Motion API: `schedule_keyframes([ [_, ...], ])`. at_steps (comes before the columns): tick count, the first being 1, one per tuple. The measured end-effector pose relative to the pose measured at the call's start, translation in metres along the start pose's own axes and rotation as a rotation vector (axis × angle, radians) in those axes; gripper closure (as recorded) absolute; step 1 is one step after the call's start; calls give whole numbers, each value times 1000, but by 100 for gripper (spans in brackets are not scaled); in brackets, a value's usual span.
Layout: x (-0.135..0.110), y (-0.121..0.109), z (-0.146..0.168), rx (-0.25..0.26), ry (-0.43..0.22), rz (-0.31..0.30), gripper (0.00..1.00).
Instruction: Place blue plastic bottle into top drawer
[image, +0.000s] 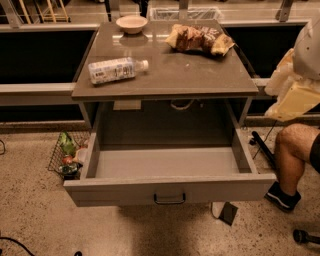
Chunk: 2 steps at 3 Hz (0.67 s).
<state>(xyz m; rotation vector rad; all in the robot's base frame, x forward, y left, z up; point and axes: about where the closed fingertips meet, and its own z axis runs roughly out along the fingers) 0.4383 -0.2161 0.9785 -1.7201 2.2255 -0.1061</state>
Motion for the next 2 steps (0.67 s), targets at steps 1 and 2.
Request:
schedule_keyframes([
  [1,0,0,0,0,0,0,24],
  [2,-37,-24,3,2,-72,-90,2],
])
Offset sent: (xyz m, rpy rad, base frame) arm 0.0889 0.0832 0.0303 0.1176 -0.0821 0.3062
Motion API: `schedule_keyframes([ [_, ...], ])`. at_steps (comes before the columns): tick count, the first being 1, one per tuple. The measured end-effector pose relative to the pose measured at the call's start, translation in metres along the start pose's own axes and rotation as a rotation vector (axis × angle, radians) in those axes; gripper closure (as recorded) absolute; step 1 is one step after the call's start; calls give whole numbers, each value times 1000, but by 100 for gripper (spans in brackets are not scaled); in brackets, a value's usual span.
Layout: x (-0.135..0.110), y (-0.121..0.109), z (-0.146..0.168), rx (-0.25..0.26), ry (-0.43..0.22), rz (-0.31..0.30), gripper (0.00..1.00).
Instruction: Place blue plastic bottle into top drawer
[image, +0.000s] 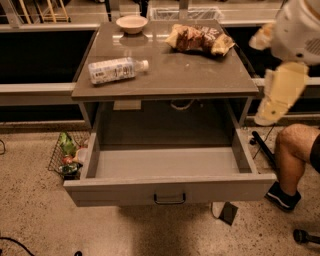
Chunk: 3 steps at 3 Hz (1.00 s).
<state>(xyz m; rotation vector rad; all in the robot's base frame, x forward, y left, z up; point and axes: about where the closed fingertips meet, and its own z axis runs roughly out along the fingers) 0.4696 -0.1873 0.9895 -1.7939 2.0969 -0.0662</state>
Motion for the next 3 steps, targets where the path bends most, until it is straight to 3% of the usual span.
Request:
schedule_keyframes([
  [1,-62,-46,18,-26,-116,-154,0],
  [2,-124,-77,30,-27,-265,-267,0],
  [3,-132,-84,27,-13,-289,-277,0],
])
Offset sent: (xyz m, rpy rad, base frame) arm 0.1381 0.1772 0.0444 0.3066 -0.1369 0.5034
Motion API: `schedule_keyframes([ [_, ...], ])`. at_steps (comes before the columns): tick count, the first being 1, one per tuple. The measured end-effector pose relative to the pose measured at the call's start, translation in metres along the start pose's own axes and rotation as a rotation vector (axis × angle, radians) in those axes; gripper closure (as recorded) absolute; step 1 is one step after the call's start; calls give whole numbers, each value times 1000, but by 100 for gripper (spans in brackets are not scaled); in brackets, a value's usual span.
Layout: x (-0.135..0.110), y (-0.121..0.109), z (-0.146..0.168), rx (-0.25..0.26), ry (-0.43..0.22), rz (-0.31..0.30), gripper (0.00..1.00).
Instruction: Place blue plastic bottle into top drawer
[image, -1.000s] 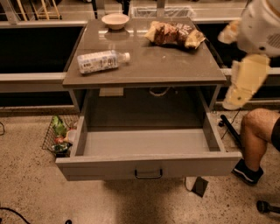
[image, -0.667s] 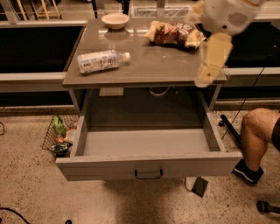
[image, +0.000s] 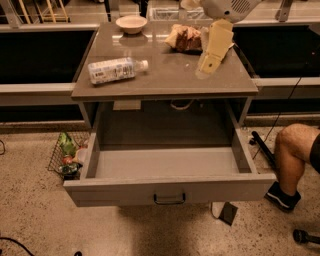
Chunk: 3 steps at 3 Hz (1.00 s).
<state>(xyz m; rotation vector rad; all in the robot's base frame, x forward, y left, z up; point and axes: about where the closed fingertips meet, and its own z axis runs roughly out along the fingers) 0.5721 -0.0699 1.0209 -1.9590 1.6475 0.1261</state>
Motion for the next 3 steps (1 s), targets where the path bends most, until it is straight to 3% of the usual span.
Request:
schedule_keyframes([
  [1,-1,-2,2,4,-5,-1,0],
  [2,-13,-21,44,6,-68,-64,0],
  [3,-27,-53,109,4,-135,-133,0],
])
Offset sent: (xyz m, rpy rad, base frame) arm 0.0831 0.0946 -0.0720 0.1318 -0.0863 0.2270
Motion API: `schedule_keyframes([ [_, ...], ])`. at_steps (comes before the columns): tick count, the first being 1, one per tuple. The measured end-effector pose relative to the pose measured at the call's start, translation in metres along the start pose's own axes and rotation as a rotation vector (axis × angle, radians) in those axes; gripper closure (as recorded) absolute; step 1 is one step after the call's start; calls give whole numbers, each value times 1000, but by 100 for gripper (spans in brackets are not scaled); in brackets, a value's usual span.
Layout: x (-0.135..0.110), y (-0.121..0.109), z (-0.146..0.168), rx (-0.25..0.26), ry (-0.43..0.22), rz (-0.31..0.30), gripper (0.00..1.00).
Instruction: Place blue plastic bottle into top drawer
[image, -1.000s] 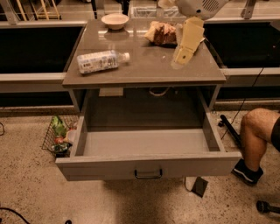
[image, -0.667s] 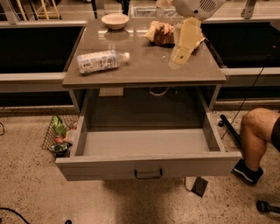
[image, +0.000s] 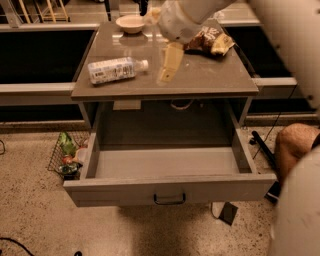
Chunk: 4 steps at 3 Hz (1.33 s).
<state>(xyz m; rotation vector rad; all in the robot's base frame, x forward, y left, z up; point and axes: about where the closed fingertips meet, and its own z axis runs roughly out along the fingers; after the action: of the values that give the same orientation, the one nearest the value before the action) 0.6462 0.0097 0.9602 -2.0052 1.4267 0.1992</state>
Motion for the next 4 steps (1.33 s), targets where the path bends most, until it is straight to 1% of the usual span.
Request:
schedule_keyframes([
  [1,-1,-23,50,8,-52,-26,0],
  [2,-5,-37,92,9,-144,-42,0],
  [3,-5,-37,92,9,-144,-42,0],
  [4,-2,-45,106,10,-176,-25,0],
])
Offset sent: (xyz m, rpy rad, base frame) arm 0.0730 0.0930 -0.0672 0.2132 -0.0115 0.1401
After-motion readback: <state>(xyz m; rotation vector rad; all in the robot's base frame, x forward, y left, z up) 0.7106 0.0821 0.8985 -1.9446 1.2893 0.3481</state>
